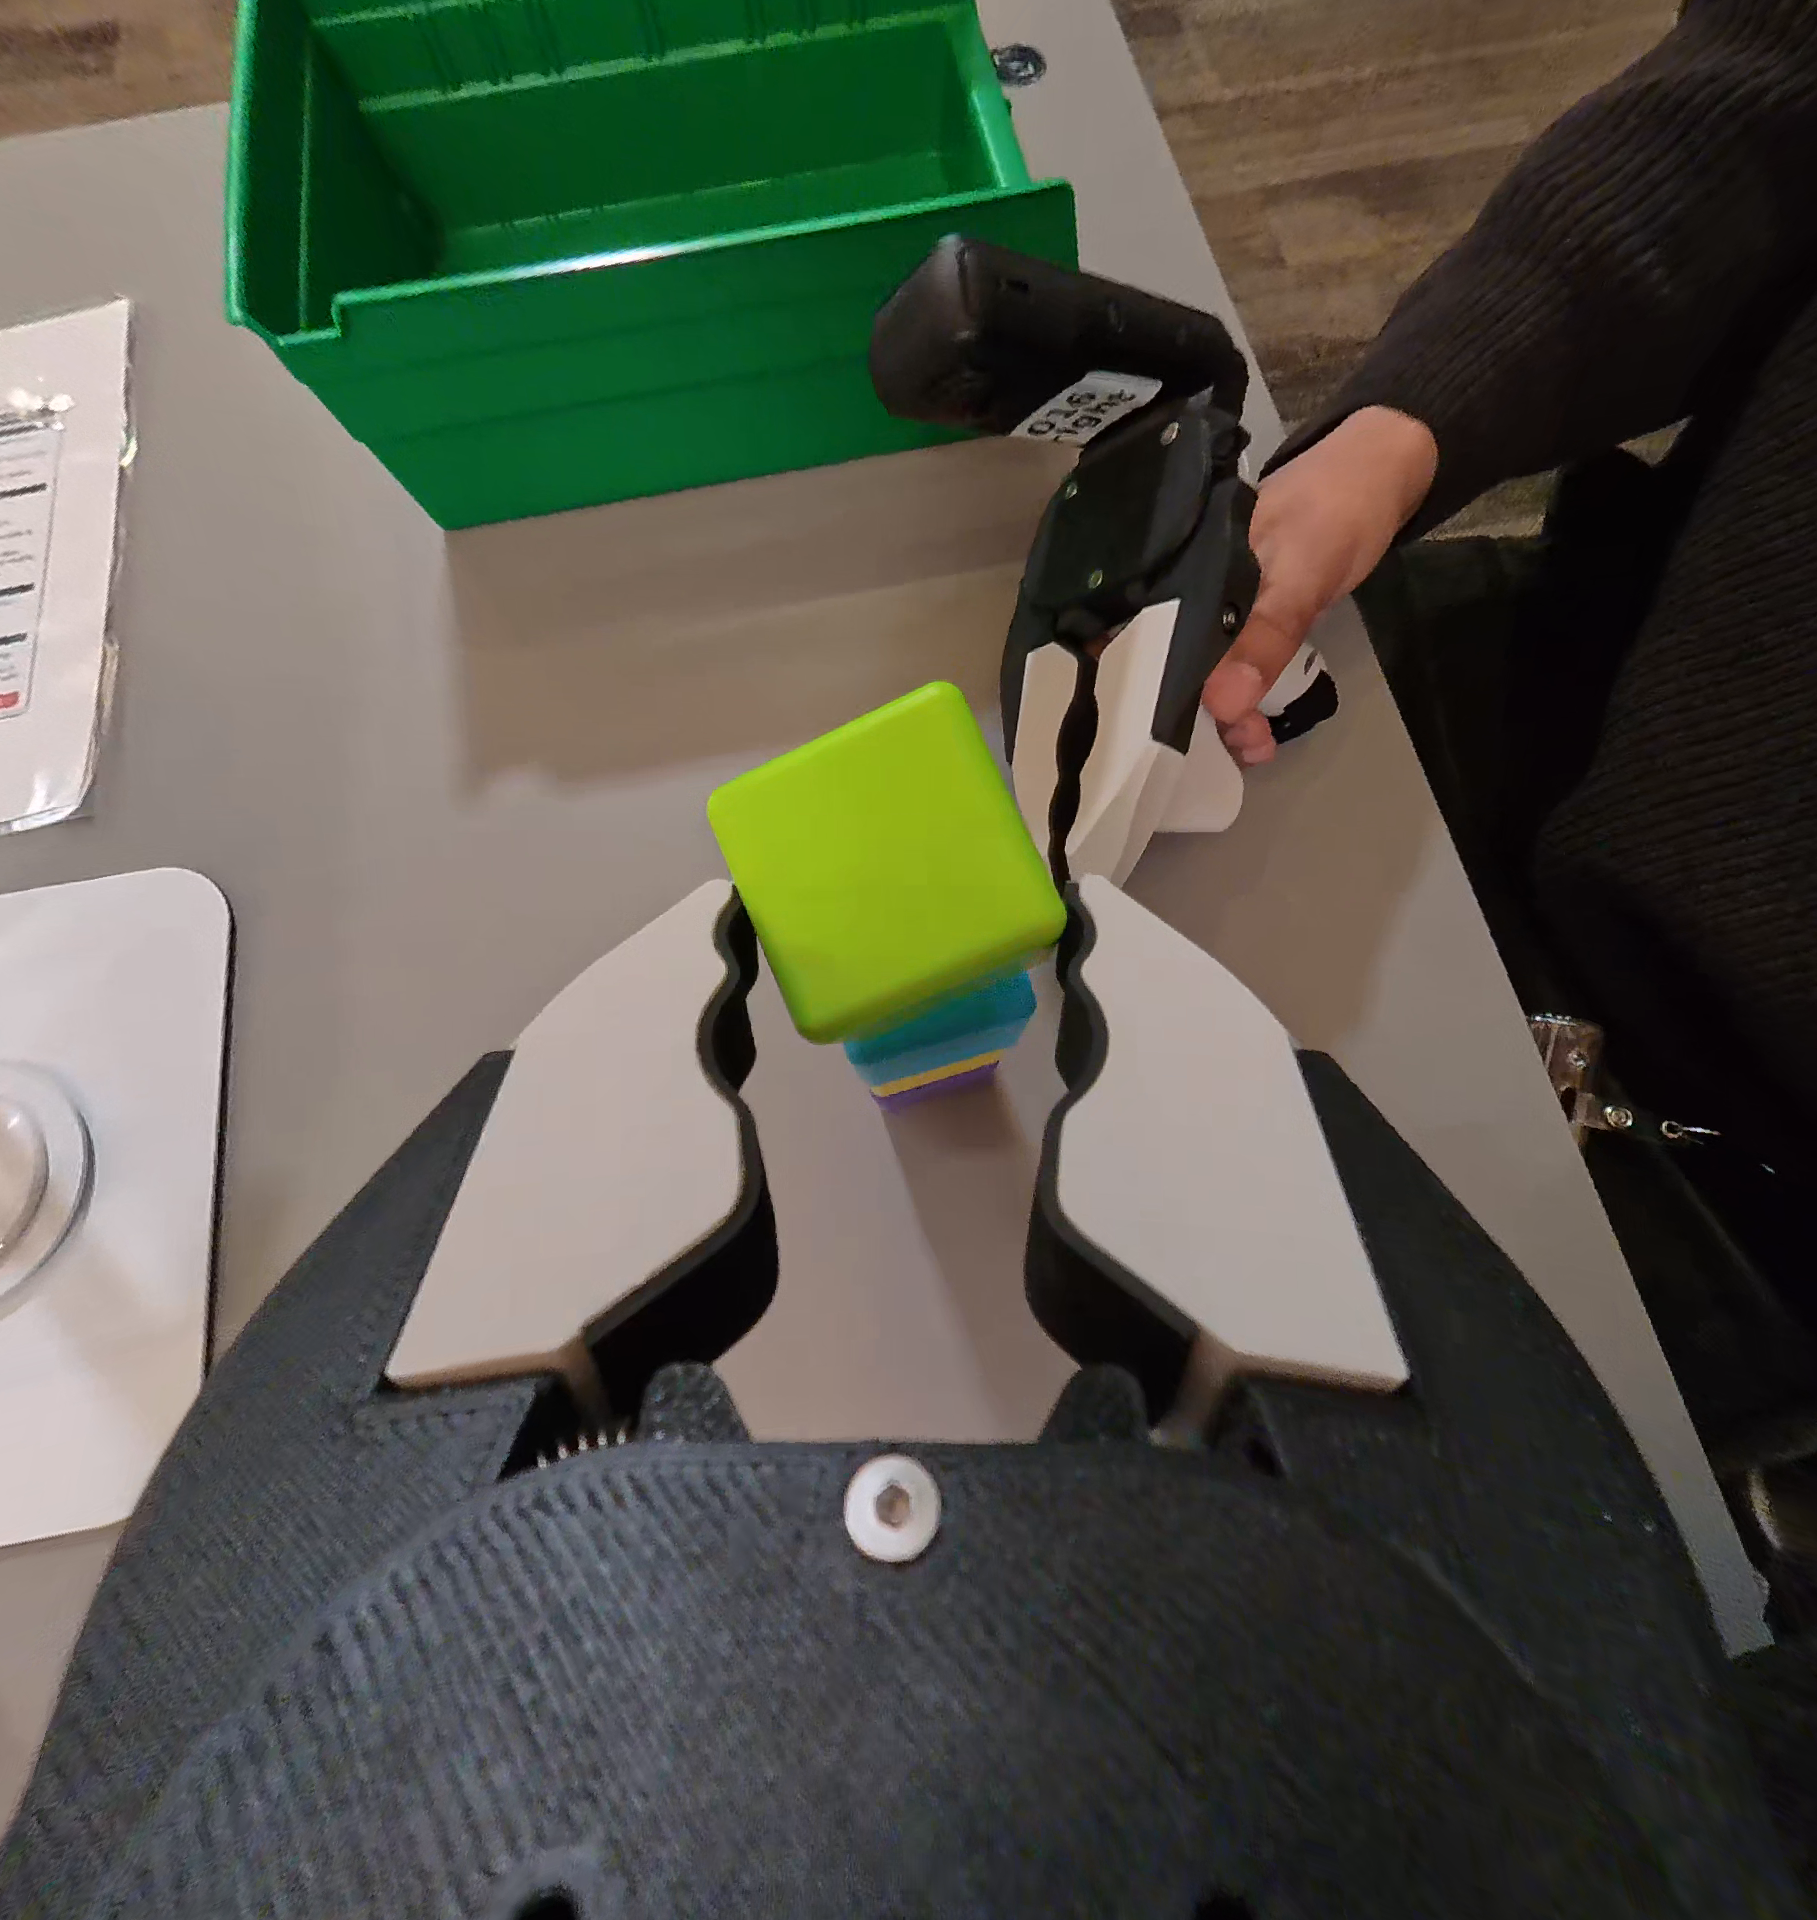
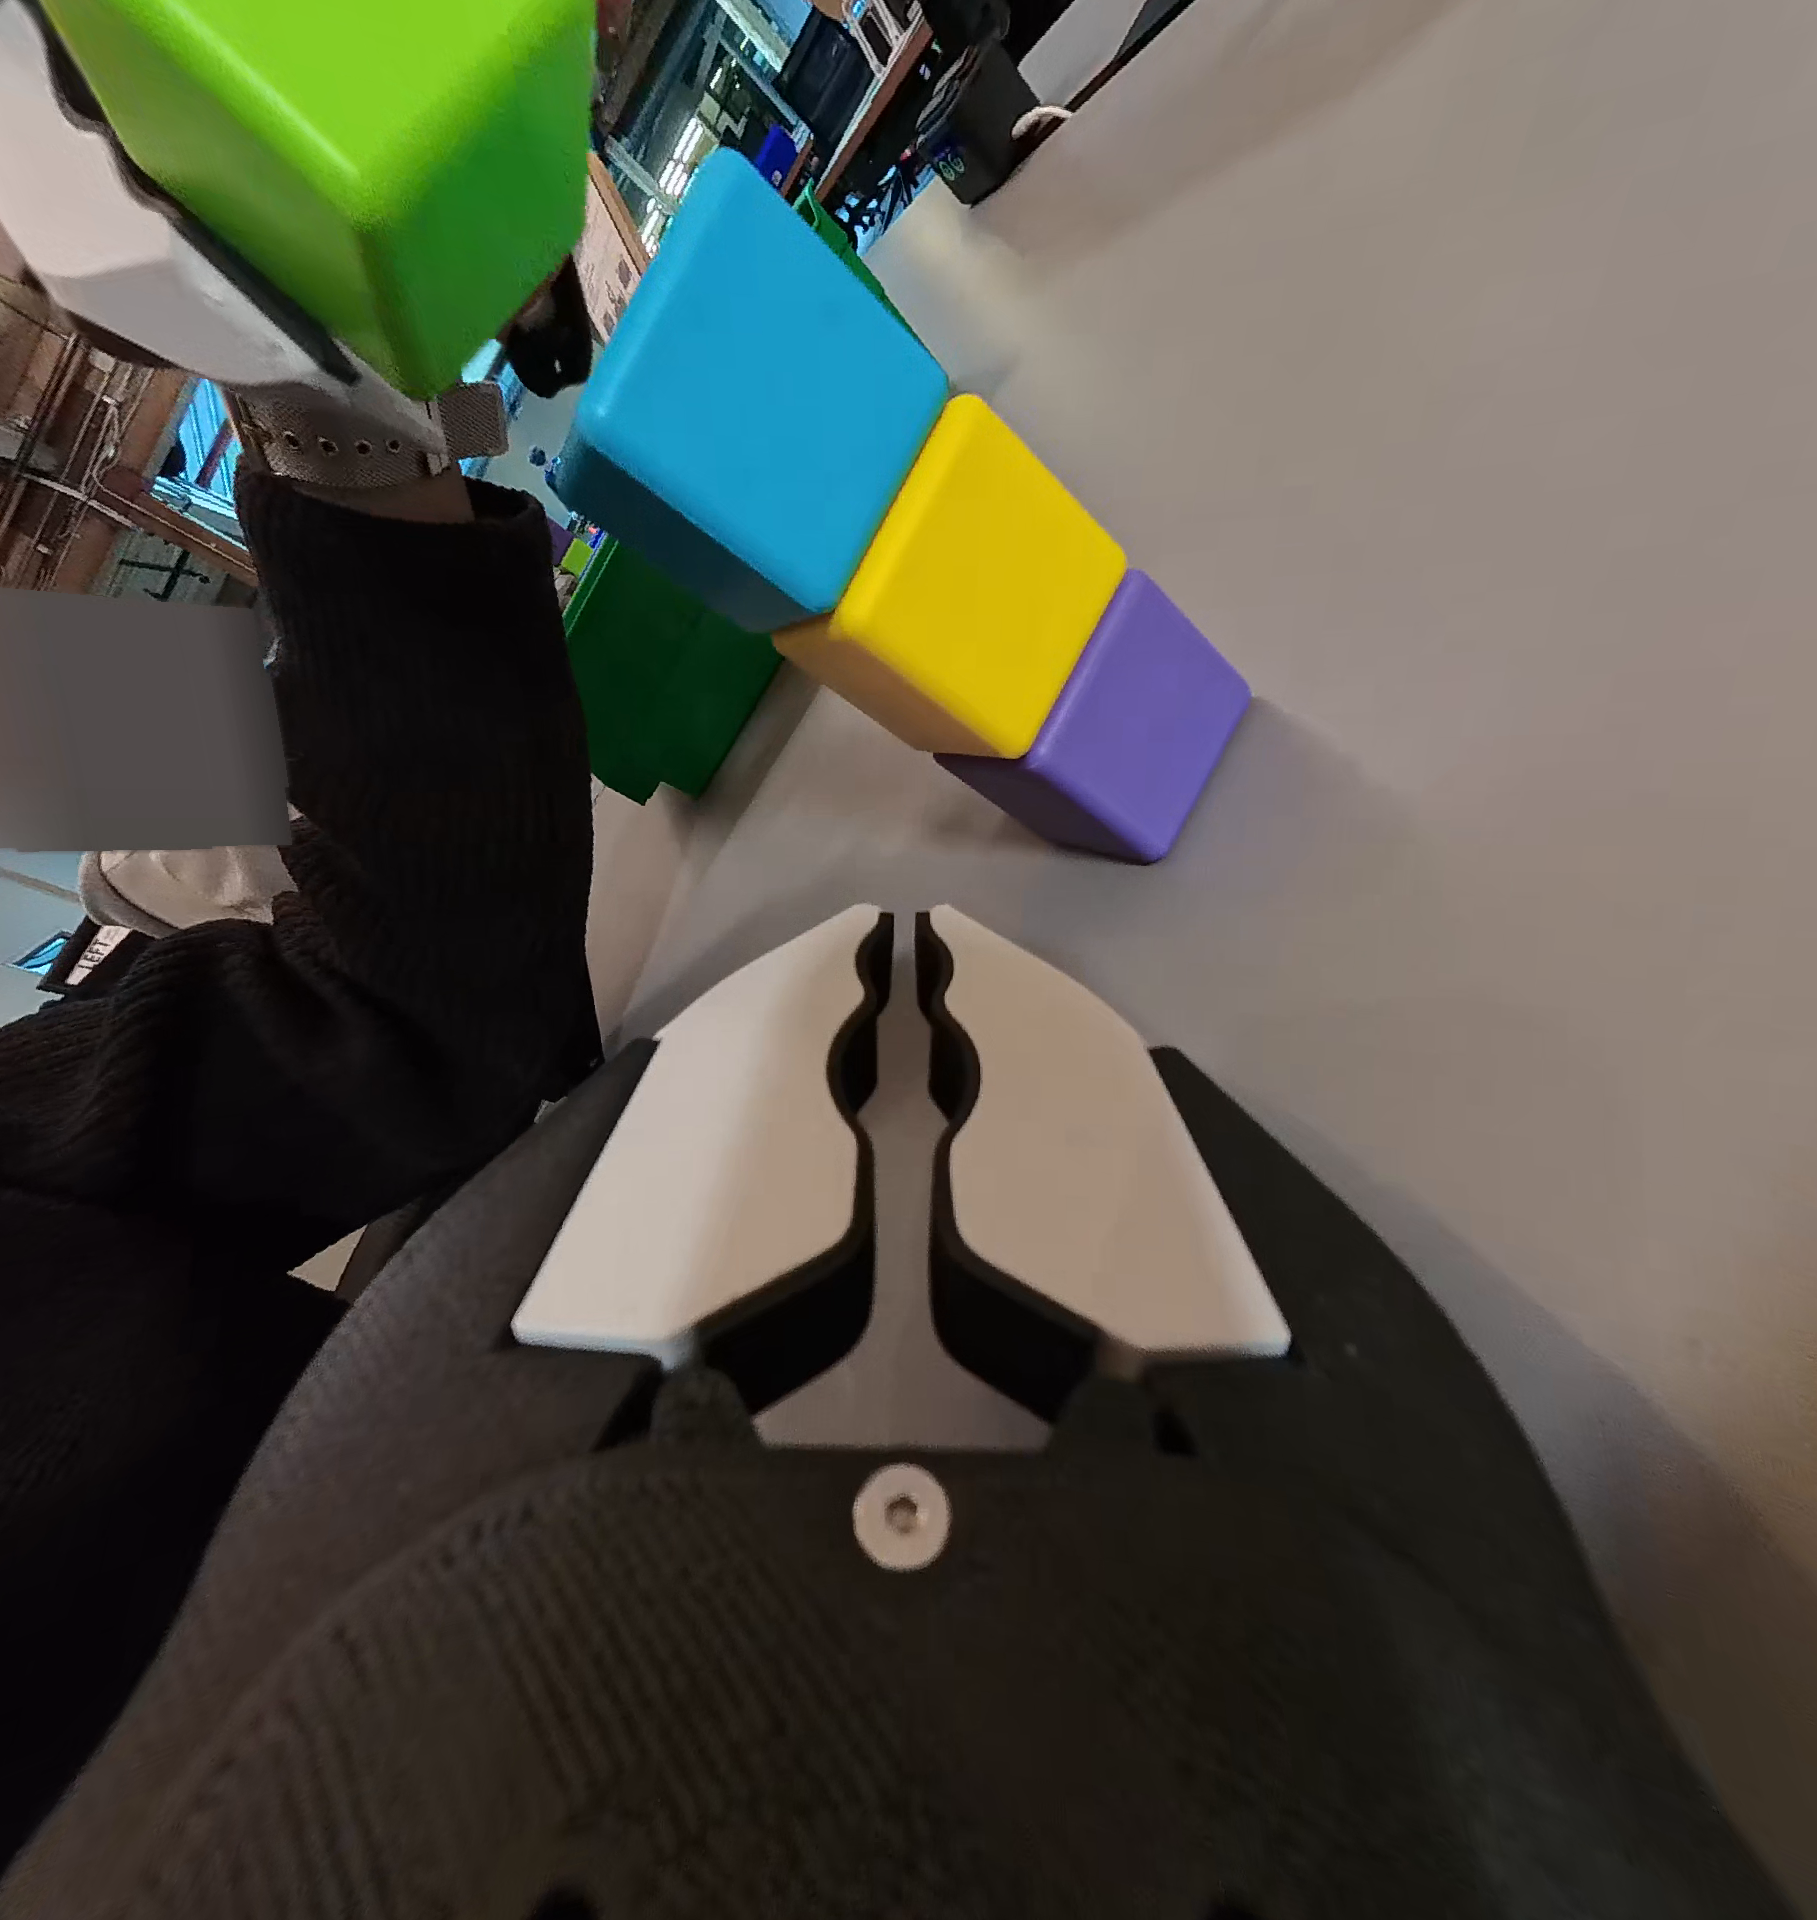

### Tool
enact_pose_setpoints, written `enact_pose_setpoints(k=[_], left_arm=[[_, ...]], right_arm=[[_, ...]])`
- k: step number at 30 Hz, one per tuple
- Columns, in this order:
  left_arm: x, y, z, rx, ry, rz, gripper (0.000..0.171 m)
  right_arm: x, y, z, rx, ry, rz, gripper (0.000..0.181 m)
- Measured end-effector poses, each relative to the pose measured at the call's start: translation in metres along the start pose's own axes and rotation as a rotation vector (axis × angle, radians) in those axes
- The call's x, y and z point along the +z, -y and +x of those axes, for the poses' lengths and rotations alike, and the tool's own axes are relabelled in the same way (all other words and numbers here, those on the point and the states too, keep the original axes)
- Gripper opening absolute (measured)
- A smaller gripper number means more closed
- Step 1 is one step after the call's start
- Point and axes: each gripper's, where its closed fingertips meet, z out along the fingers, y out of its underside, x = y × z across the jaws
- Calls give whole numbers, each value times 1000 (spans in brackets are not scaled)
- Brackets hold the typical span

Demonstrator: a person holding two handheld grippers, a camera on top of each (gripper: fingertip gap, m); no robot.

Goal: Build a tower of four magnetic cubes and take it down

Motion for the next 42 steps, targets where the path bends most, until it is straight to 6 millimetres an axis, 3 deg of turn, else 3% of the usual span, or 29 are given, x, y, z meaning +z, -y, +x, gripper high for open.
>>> enact_pose_setpoints(k=[10,20,27,30,34,38,40,42], left_arm=[[8,-12,-3,10,15,-49,59],[7,-10,-9,59,80,-31,58],[-5,0,-15,58,159,39,74],[-15,13,-14,55,179,111,74],[-33,45,-13,28,236,244,72],[-63,70,-20,-37,431,468,72],[-82,67,-29,-146,535,609,69],[-98,47,-39,-317,624,724,67]], right_arm=[[0,0,1,8,4,1,4],[0,1,1,13,7,3,4],[0,1,1,17,8,2,4],[0,1,2,18,6,3,4],[0,2,2,14,-3,13,4],[-2,2,1,0,-3,16,4],[-4,2,1,3,0,14,5],[-7,5,1,10,15,29,5]])
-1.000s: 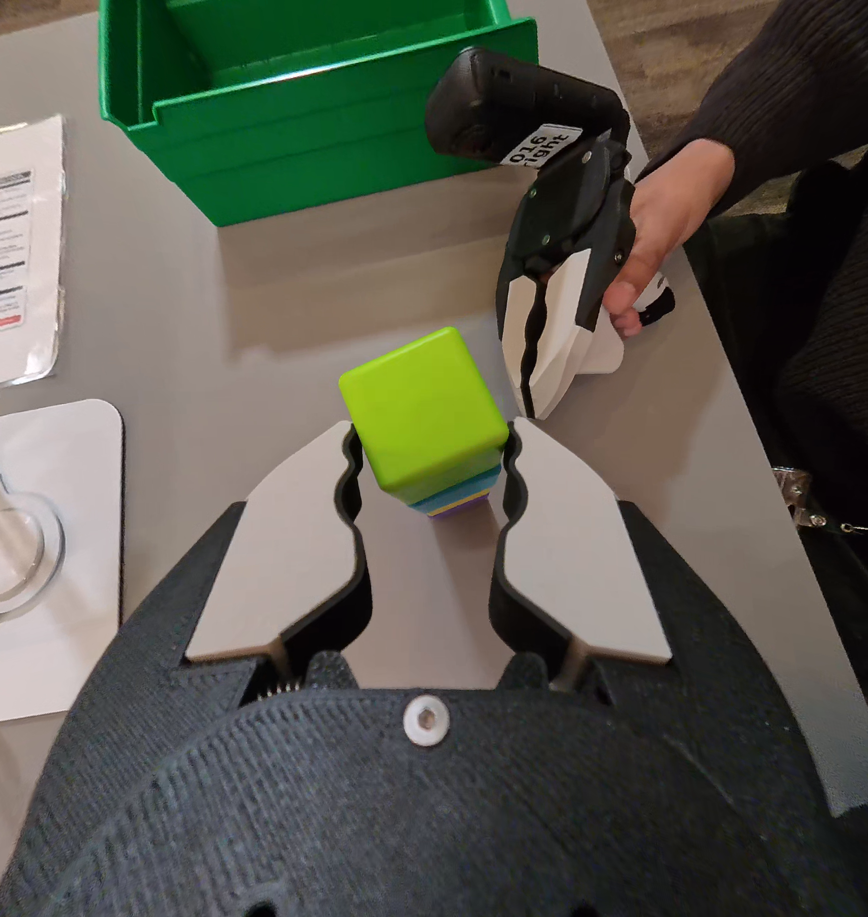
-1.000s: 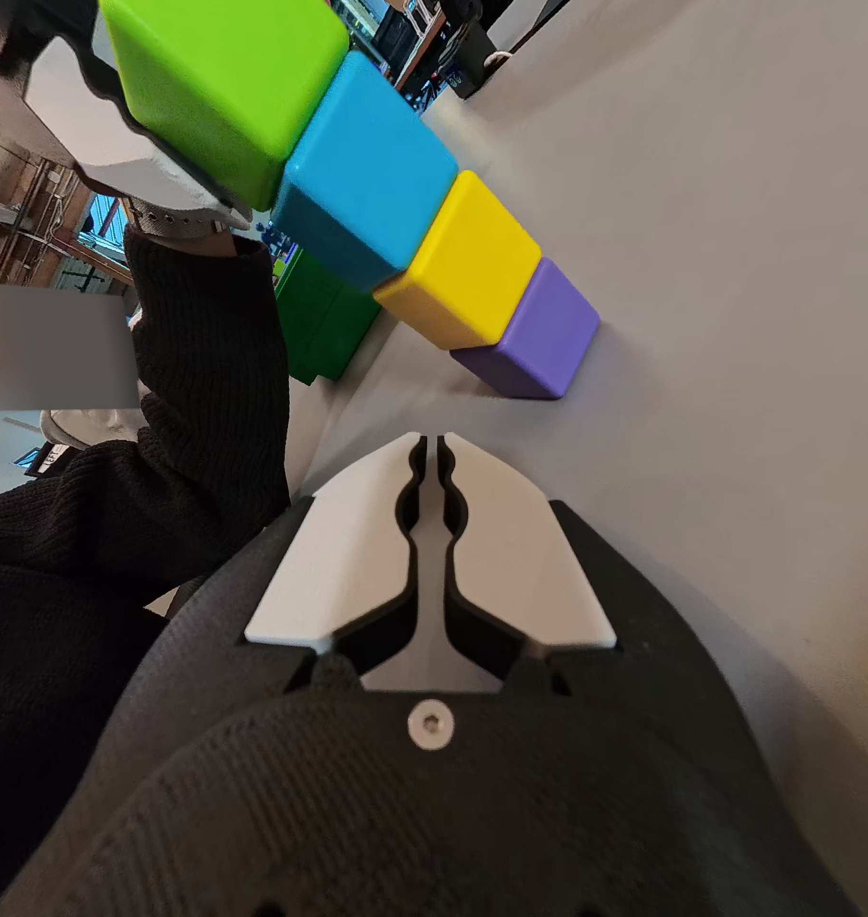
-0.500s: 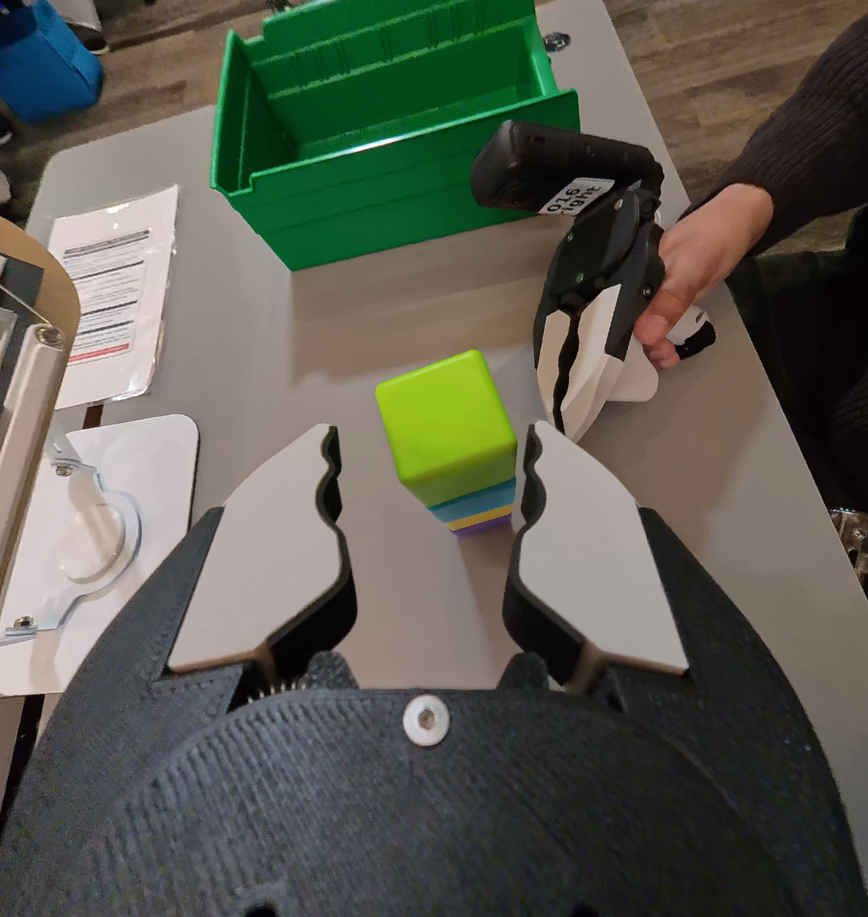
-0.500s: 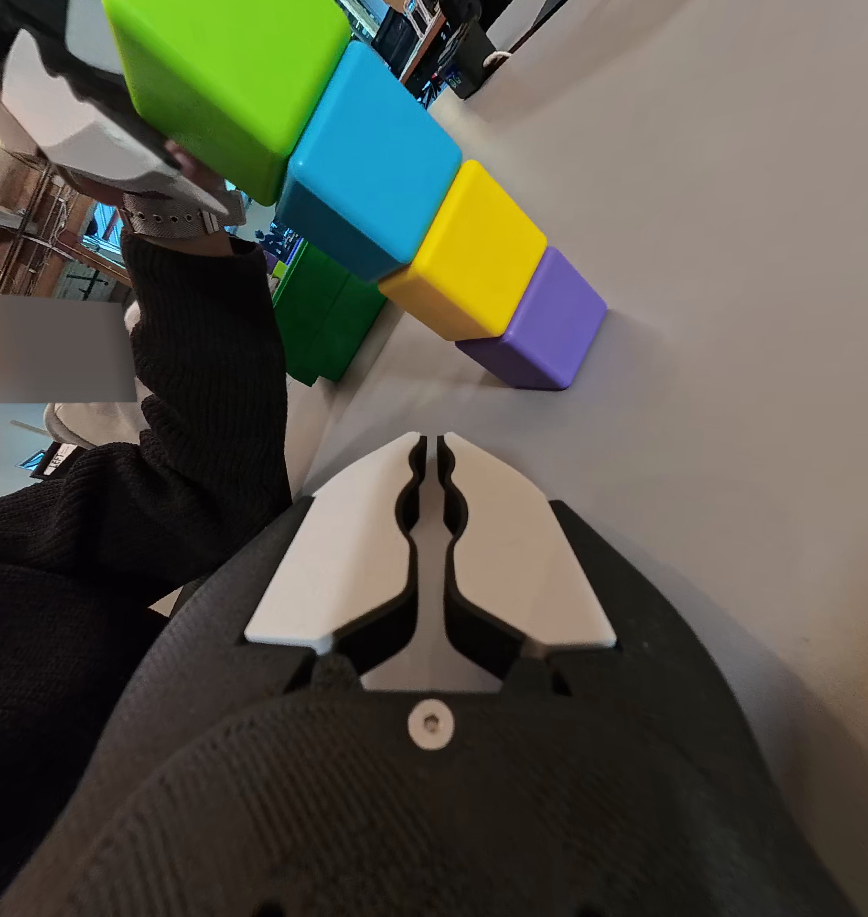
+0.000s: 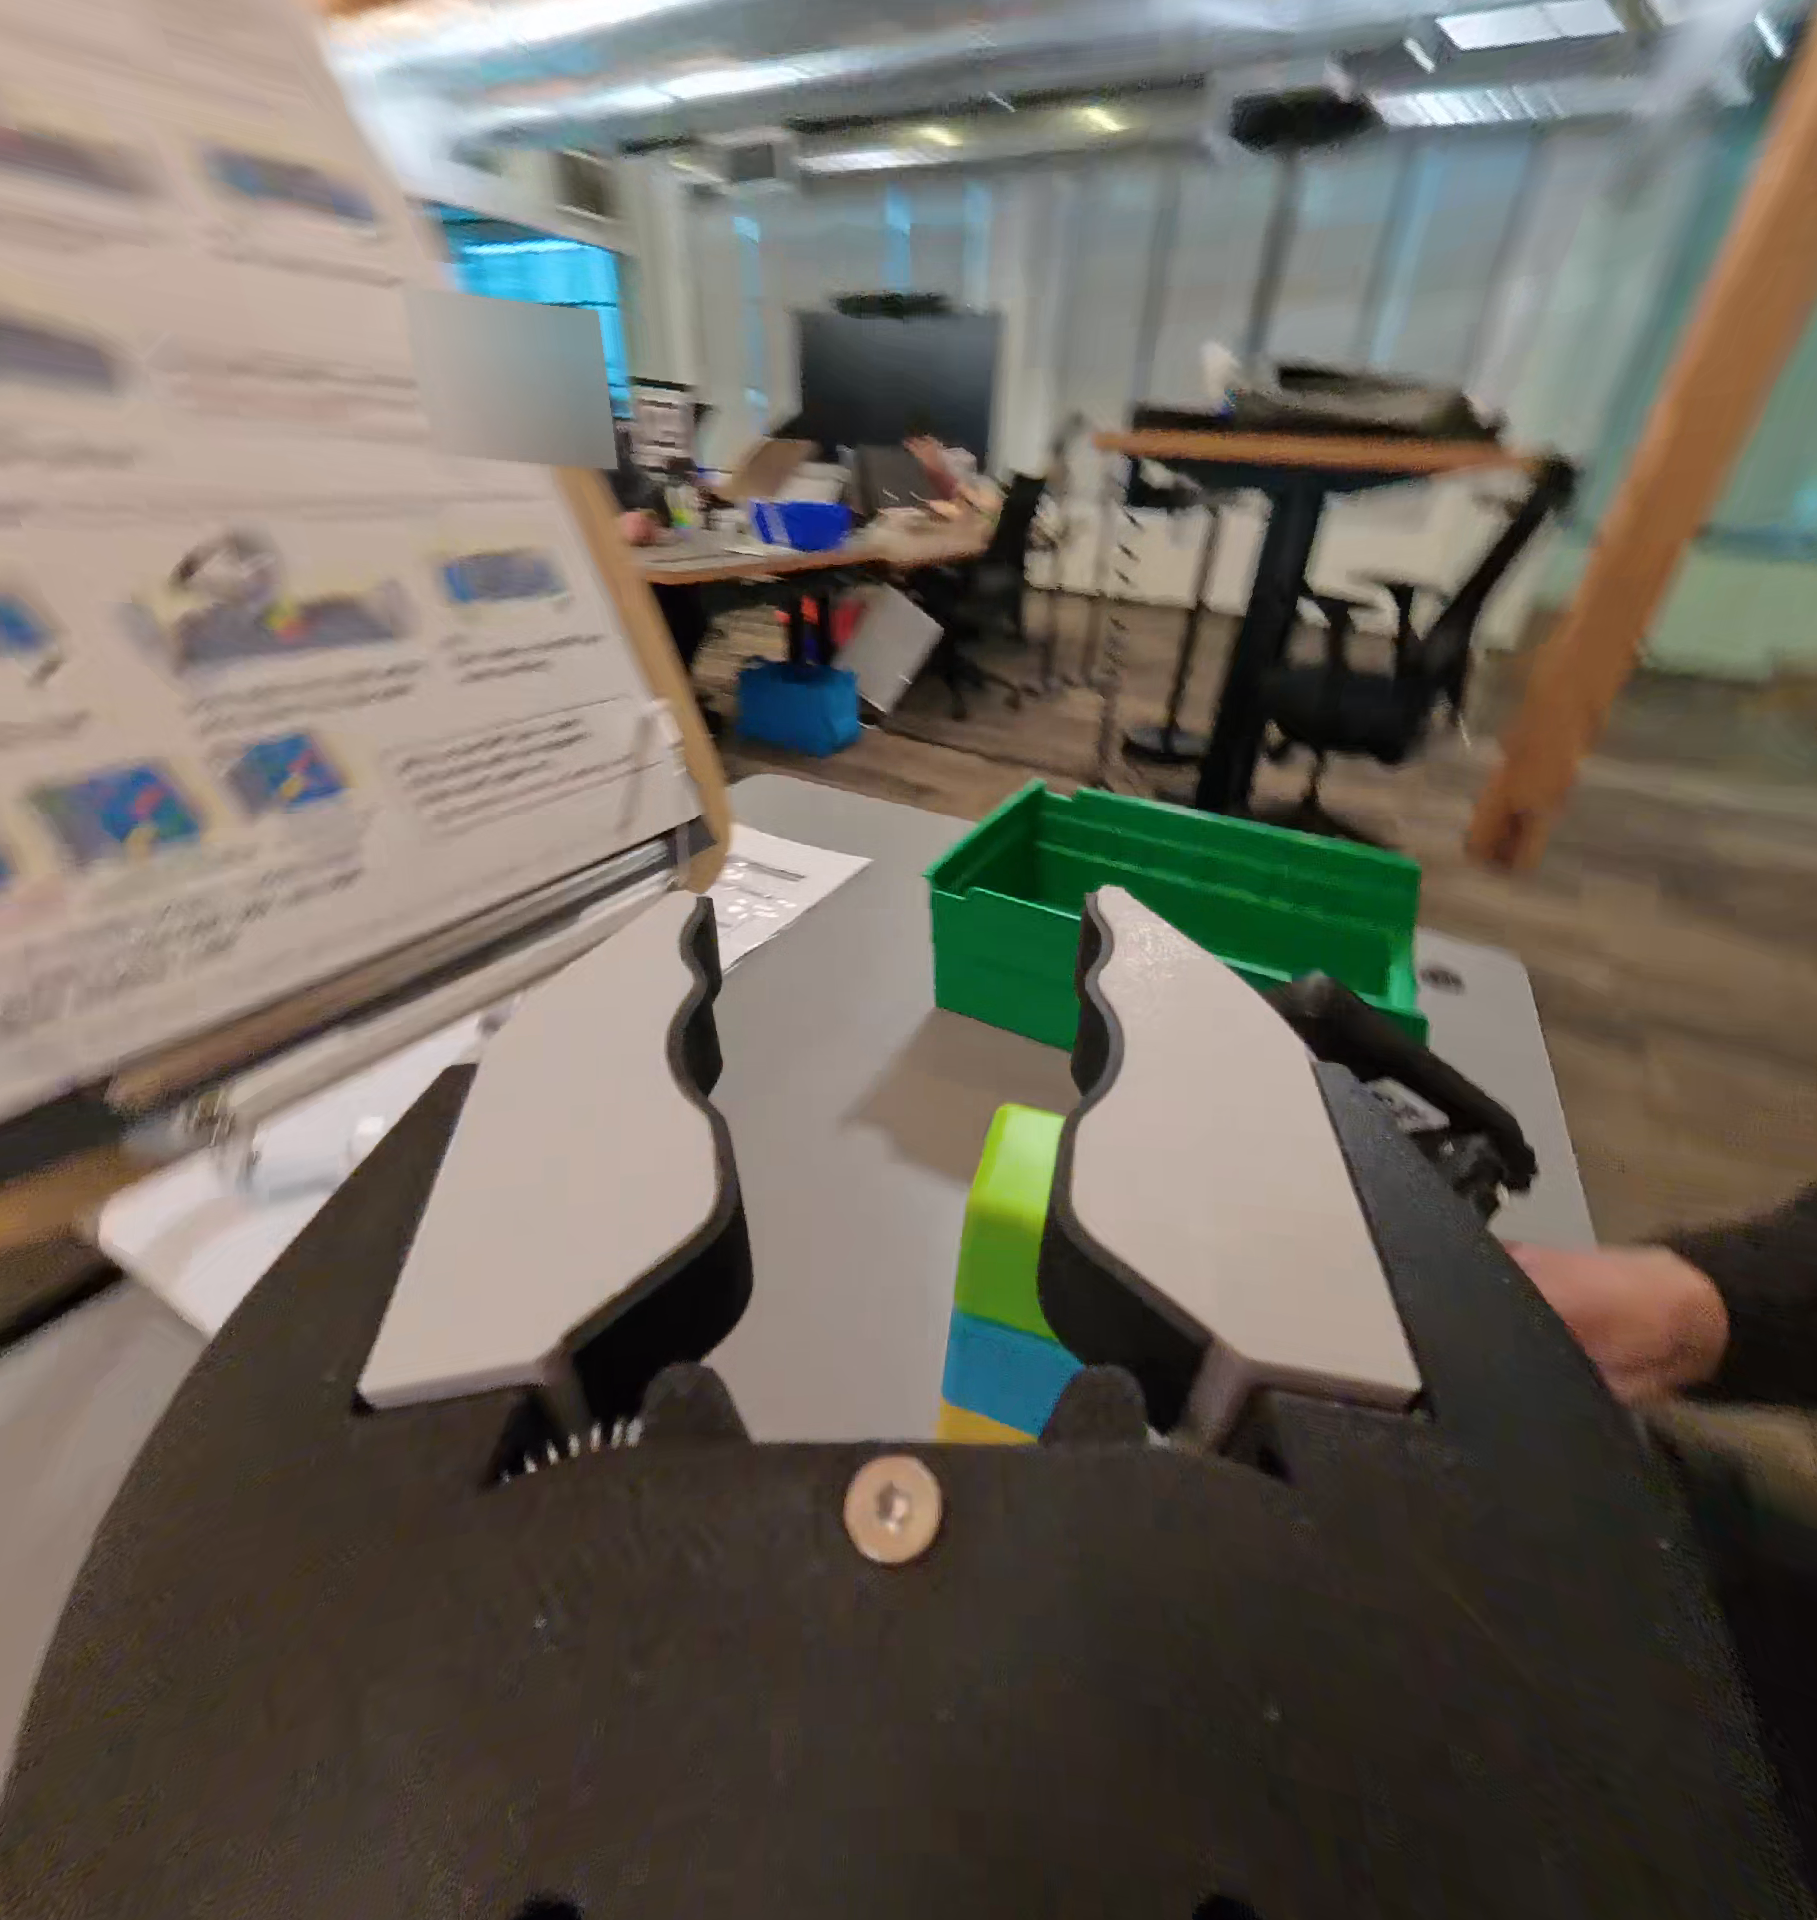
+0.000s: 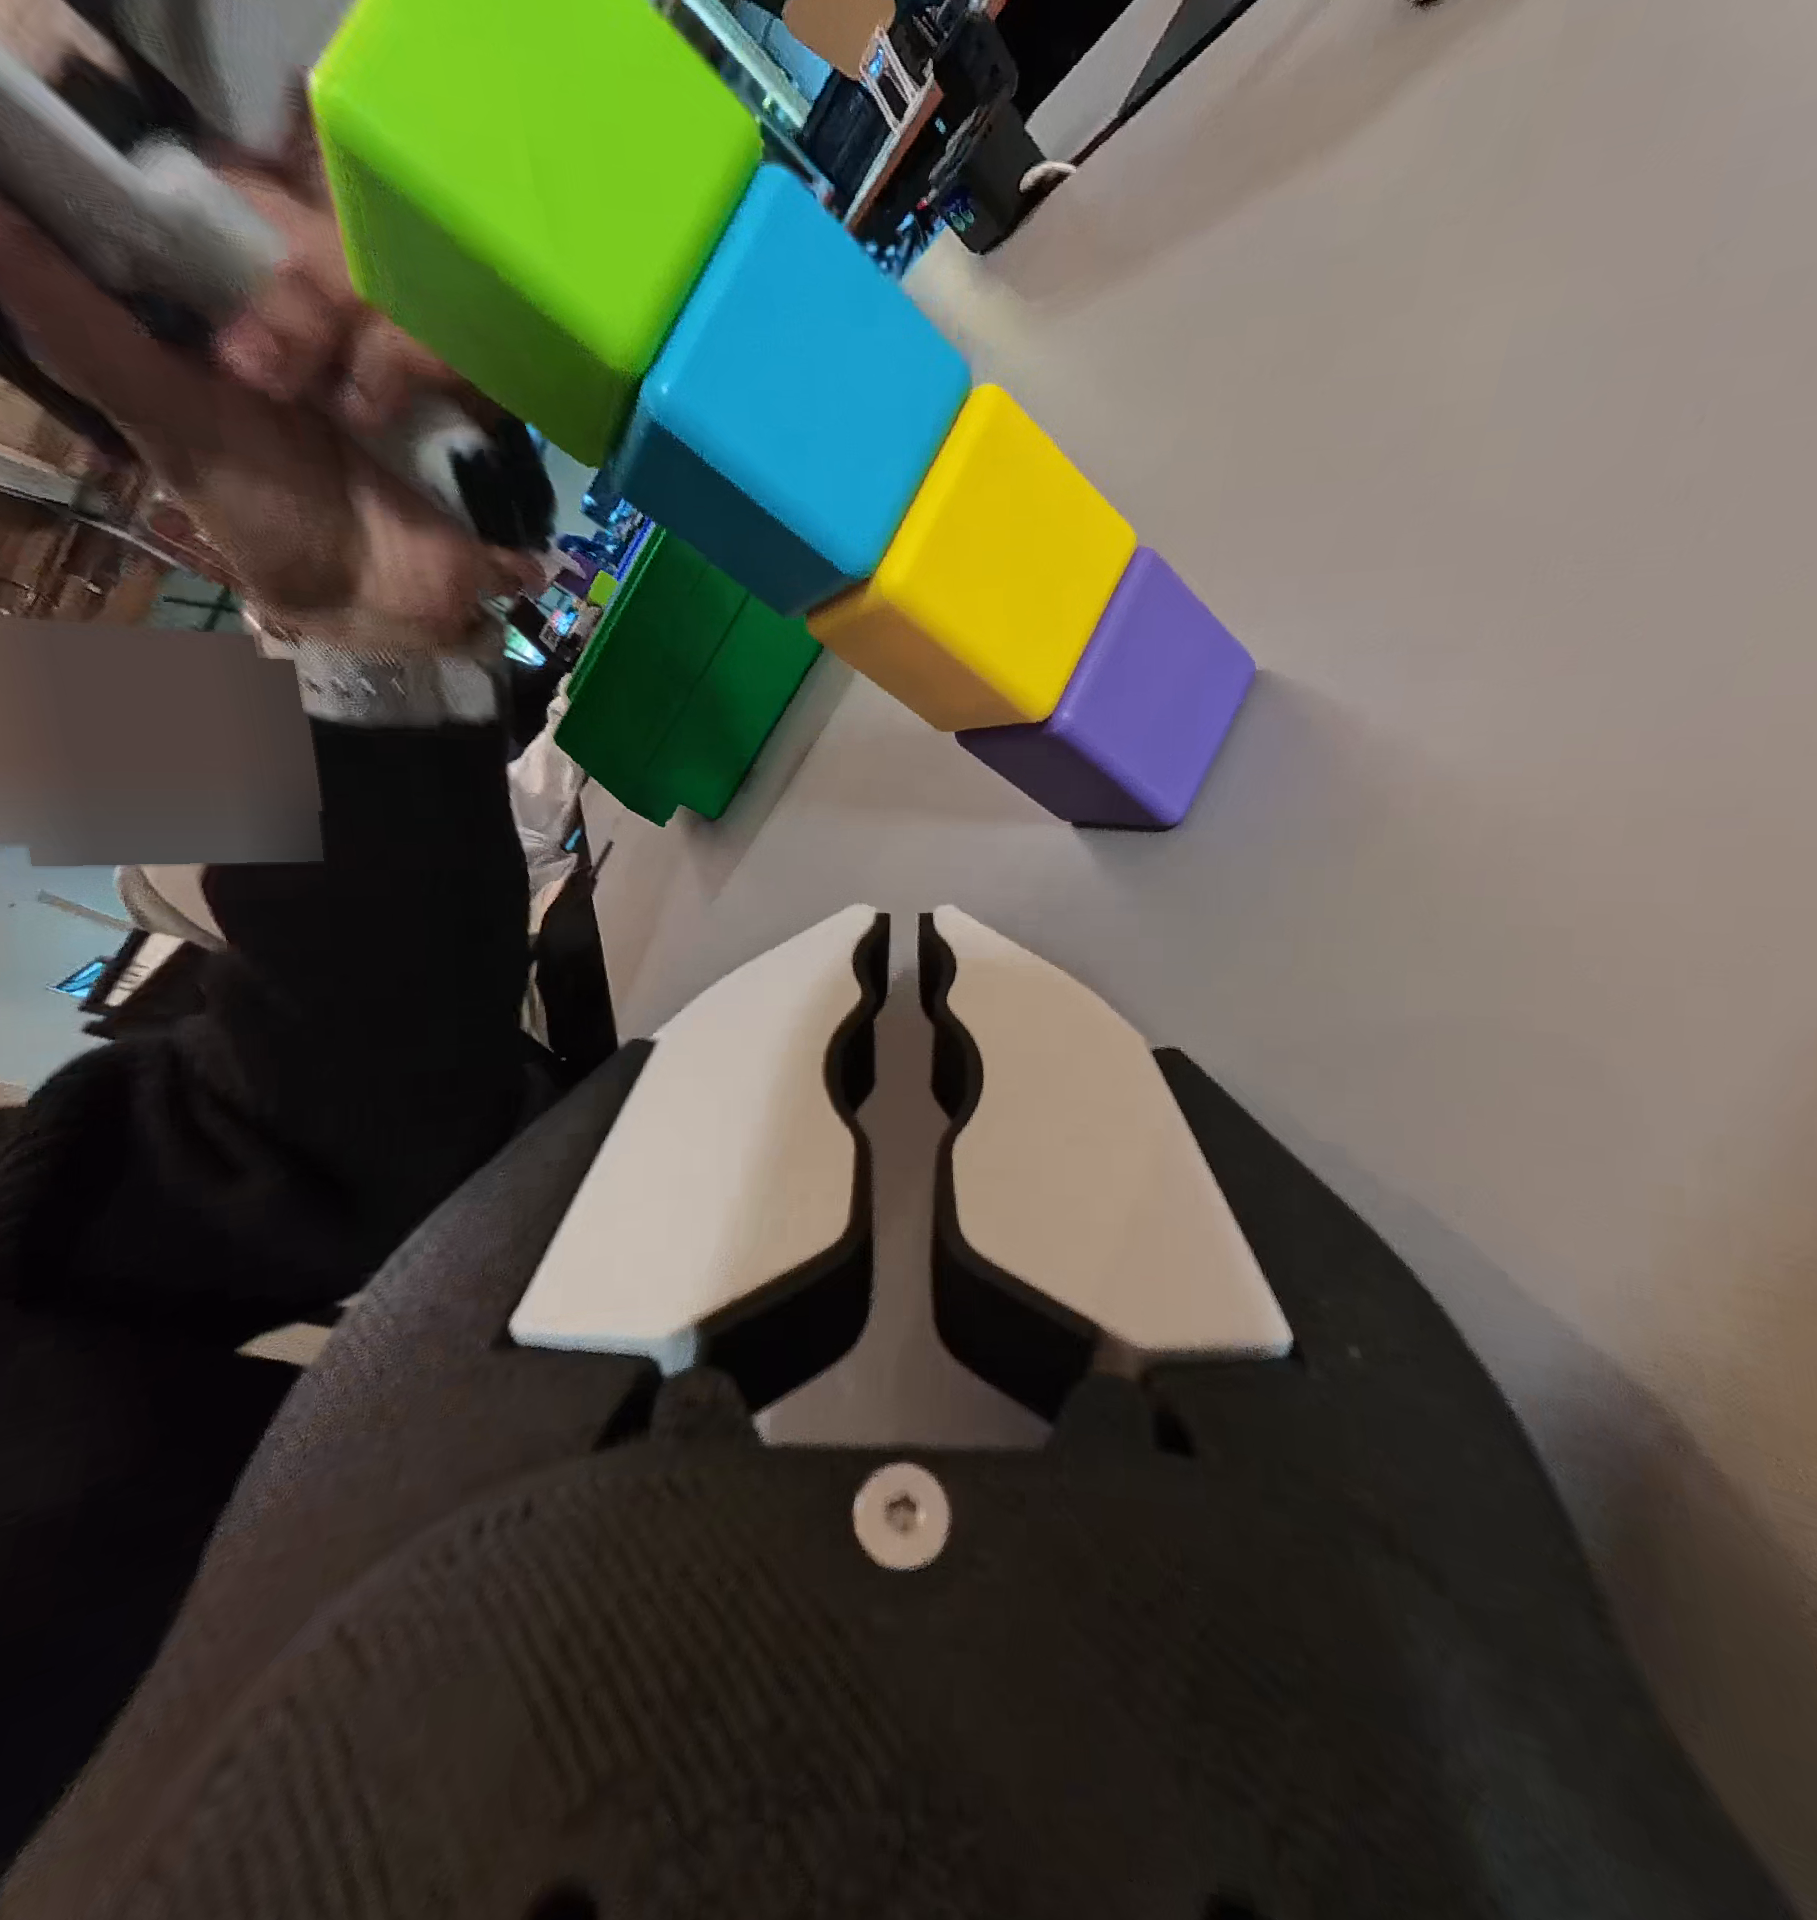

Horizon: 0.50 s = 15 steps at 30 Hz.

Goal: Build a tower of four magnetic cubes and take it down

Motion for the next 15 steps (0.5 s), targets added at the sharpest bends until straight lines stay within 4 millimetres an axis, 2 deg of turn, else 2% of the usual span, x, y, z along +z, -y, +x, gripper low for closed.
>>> enact_pose_setpoints(k=[2,5,7,9,12,15], left_arm=[[-18,-16,-17,-143,123,72,65],[-39,-49,-8,-227,176,149,60],[-45,-72,-6,-225,251,142,58],[-41,-86,0,-230,265,120,57],[-27,-107,16,-248,188,17,60],[-28,-124,15,-261,225,-16,61]], right_arm=[[-5,5,0,5,12,19,6],[-14,16,5,-13,-6,59,6],[-18,26,8,-31,-27,96,8],[-20,36,9,-51,-44,139,11],[-18,46,8,-87,-57,183,11],[-13,52,10,-130,-105,212,4]])
